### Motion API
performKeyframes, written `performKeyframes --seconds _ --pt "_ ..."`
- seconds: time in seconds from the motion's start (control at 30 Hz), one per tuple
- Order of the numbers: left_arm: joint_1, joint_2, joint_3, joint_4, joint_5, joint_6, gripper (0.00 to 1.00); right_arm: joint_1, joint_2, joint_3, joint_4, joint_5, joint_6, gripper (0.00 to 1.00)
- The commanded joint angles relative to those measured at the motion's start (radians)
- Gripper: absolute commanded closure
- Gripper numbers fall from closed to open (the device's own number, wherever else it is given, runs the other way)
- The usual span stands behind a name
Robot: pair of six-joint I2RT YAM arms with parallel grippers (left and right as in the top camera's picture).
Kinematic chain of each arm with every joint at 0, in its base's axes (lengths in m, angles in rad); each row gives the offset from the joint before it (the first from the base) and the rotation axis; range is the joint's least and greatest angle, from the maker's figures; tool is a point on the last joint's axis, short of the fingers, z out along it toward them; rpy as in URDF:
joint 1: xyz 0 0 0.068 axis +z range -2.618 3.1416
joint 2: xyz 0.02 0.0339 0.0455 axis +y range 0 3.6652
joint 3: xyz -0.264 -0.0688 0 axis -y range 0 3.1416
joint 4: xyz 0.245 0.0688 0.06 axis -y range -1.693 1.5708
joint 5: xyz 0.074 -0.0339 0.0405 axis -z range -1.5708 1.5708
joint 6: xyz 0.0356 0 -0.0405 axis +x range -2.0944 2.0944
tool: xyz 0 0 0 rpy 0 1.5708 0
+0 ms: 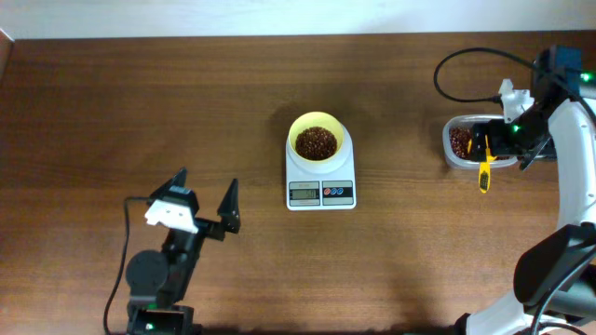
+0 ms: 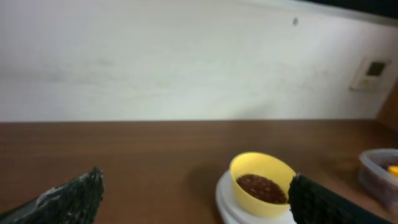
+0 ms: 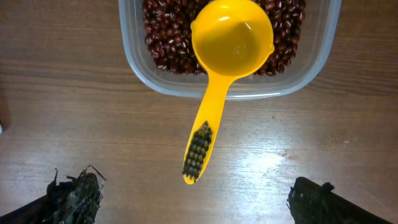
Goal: Scoop item into bowl and weigh 50g on scale
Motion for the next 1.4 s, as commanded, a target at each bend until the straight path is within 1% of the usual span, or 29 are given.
performKeyframes --seconds 0.0,0.1,0.17,0.2,0.3,0.43,0.5,0.53,1.37 --pt "0.084 -0.094 -0.053 0.011 0.047 0.042 0.01 0.005 0.000 0.018 0.001 0.008 0.001 0.01" --pt "0.140 -0.194 -0.108 0.009 0.045 0.065 0.01 0.005 0.000 0.018 0.001 0.008 0.001 0.01" --pt "0.155 -0.232 -0.145 0.011 0.045 0.064 0.01 0.005 0.000 0.018 0.001 0.008 0.001 0.01" --pt "0.167 -0.274 -0.195 0.015 0.045 0.064 0.01 0.005 0.000 0.018 0.001 0.008 0.001 0.01" --pt "0.180 -0.353 -0.196 -0.134 0.037 0.078 0.01 0.005 0.000 0.018 0.001 0.008 0.001 0.01" --pt "0.189 -0.460 -0.196 -0.337 0.035 0.191 0.01 0.005 0.000 0.018 0.001 0.008 0.001 0.01" --pt "0.189 -0.458 -0.196 -0.337 0.034 0.253 0.01 0.005 0.000 0.018 0.001 0.008 0.001 0.01" --pt "0.189 -0.458 -0.196 -0.337 0.034 0.261 0.01 0.005 0.000 0.018 0.001 0.008 0.001 0.01" --pt "0.189 -0.457 -0.196 -0.335 0.034 0.260 0.01 0.005 0.000 0.018 0.001 0.008 0.001 0.01"
